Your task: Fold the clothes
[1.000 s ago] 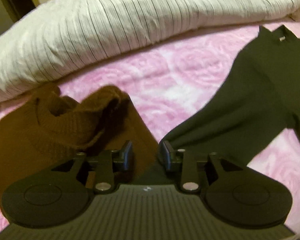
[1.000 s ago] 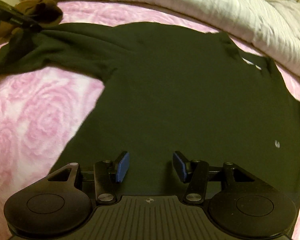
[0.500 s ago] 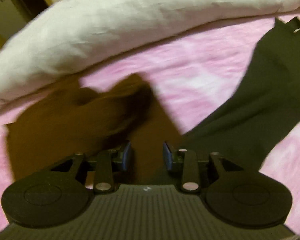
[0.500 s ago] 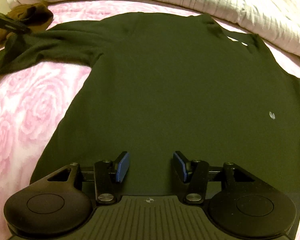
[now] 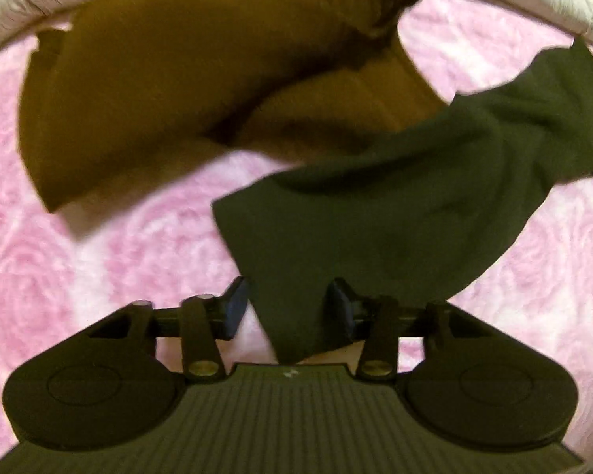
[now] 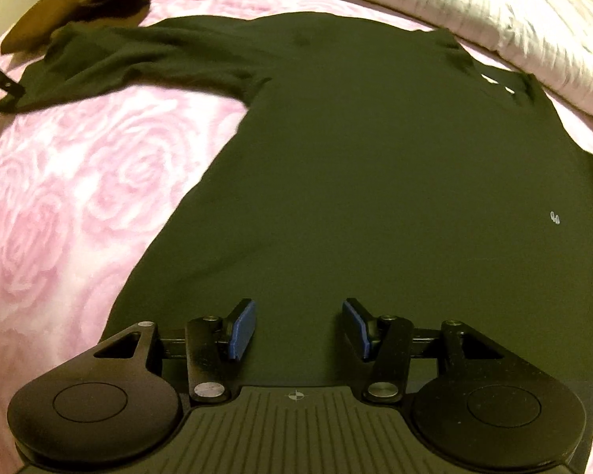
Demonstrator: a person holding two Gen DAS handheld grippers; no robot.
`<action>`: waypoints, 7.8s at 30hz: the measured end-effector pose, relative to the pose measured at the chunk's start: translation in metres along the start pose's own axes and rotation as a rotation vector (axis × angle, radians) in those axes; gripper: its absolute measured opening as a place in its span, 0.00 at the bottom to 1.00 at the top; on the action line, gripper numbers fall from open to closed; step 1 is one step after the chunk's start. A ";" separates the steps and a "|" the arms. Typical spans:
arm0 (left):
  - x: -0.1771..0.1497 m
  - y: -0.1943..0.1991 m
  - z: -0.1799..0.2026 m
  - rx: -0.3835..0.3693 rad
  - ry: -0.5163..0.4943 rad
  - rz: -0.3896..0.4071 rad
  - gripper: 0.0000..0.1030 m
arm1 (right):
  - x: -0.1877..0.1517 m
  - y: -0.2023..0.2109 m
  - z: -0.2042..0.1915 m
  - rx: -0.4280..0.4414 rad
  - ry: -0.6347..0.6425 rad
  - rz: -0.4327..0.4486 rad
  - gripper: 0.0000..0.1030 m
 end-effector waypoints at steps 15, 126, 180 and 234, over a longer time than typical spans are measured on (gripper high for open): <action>0.007 0.056 -0.022 0.124 -0.067 0.137 0.29 | 0.009 0.028 -0.033 -0.037 0.010 0.035 0.51; -0.217 0.352 0.400 -0.083 -0.111 0.247 0.61 | -0.205 0.328 0.172 -0.087 -0.290 0.078 0.51; -0.191 0.322 0.210 0.133 -0.089 0.235 0.63 | -0.055 0.243 -0.024 0.064 0.045 0.104 0.59; -0.064 0.126 0.044 0.107 -0.536 0.374 0.64 | 0.302 0.008 -0.150 0.248 0.132 0.650 0.02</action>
Point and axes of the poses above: each gripper's, at about its wrist camera, not at the fingertips, and y roughly against the way its jaws point, z to its right, x to its top, the point moved 1 cm from there along -y, roughly the way its jaws point, and after that the axes turned 5 degrees about y, right-handed, at the moved point
